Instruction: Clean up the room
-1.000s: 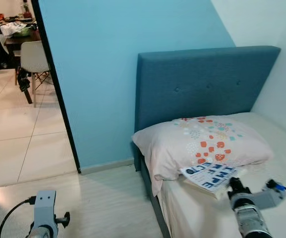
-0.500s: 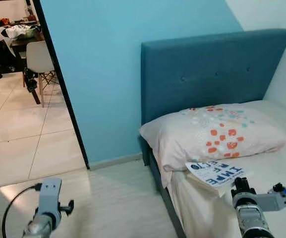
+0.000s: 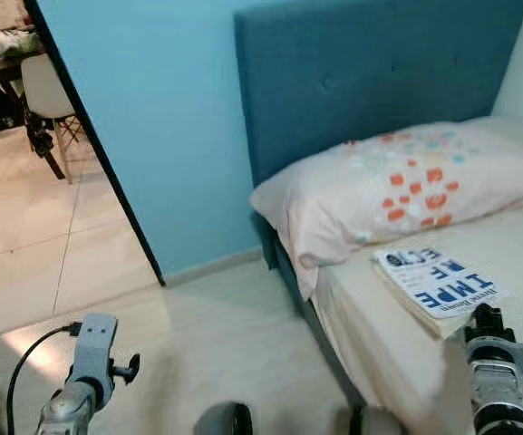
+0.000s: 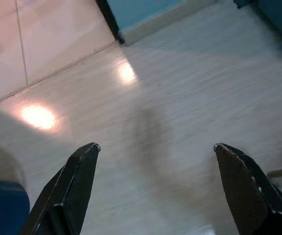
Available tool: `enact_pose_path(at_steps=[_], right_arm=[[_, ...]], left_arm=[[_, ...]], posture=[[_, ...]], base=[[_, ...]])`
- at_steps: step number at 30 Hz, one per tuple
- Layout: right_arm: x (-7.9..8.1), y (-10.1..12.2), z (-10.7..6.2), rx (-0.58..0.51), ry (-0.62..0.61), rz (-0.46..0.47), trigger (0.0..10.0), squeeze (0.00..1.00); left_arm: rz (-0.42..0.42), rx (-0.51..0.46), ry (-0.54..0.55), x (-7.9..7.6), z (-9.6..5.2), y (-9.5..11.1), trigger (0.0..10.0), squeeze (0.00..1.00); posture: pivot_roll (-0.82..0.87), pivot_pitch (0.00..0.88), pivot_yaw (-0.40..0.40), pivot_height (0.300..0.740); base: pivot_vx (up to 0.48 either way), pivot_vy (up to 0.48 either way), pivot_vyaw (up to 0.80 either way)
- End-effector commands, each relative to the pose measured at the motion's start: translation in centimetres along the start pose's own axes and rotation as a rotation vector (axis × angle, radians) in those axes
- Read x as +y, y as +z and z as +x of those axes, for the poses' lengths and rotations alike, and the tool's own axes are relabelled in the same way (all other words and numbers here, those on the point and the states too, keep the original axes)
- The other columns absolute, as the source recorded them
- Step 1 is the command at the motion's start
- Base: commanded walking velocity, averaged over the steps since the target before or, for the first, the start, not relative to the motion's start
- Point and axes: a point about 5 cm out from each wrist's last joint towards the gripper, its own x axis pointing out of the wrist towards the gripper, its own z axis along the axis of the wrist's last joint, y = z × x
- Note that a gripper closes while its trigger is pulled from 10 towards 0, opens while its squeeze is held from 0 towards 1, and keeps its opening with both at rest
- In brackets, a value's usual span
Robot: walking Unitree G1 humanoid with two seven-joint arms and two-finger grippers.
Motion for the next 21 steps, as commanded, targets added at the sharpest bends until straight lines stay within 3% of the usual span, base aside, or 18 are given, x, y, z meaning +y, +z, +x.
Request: enact_pose_path(at_steps=[1, 3, 6, 10, 12, 14, 17, 20, 21], right_arm=[[-2.7, -1.6, -1.5, 0.057, -0.151, -0.01, 10.0, 0.0], [-4.9, -4.1, -3.4, 0.193, -0.238, -0.077, 10.0, 0.0], [-5.1, -5.1, -3.9, 0.243, -0.215, -0.096, 10.0, 0.0], [-2.9, -5.7, -2.9, 0.331, -0.041, -0.183, 10.0, 0.0], [-2.5, -5.5, -2.7, 0.335, -0.021, -0.201, 10.0, 0.0], [-1.7, -4.4, -1.8, 0.317, 0.002, -0.232, 10.0, 0.0], [-1.7, -4.4, -1.8, 0.317, 0.002, -0.232, 10.0, 0.0], [0.3, -1.9, -0.2, 0.286, 0.092, -0.277, 10.0, 0.0], [0.3, -1.9, -0.2, 0.286, 0.092, -0.277, 10.0, 0.0]], left_arm=[[0.032, 0.007, -0.004, 0.6, -0.3, -0.3, 10.0, 0.0], [0.03, -0.009, -0.022, 0.2, -0.3, -0.1, 10.0, 0.0], [0.031, -0.016, -0.033, 0.0, -0.2, -0.1, 10.0, 0.0], [0.034, -0.028, -0.065, -0.7, -0.2, -0.1, 10.0, 0.0], [0.034, -0.029, -0.068, -0.8, -0.2, -0.2, 10.0, 0.0], [0.033, -0.026, -0.072, -1.0, -0.3, -0.4, 10.0, 0.0], [0.033, -0.026, -0.072, -1.0, -0.3, -0.4, 10.0, 0.0], [0.03, -0.012, -0.074, -1.2, -0.6, -1.1, 10.0, 0.0], [0.03, -0.012, -0.074, -1.2, -0.6, -1.1, 10.0, 0.0]], posture=[[0.17, 0.139, 0.123, 0.555], [0.17, 0.158, 0.127, 0.555], [0.17, 0.168, 0.129, 0.555], [0.16, 0.179, 0.12, 0.555], [0.16, 0.179, 0.12, 0.555], [0.16, 0.178, 0.109, 0.555], [0.16, 0.178, 0.109, 0.555], [0.15, 0.174, 0.096, 0.555], [0.15, 0.174, 0.096, 0.555]], base=[[0.0, 0.0, 0.0], [0.0, 0.0, 0.0], [0.0, 0.0, 0.0], [0.0, 0.0, 0.0], [0.0, 0.0, 0.0], [0.0, 0.0, 0.0], [0.0, 0.0, 0.0], [0.0, 0.0, 0.0], [0.0, 0.0, 0.0]])
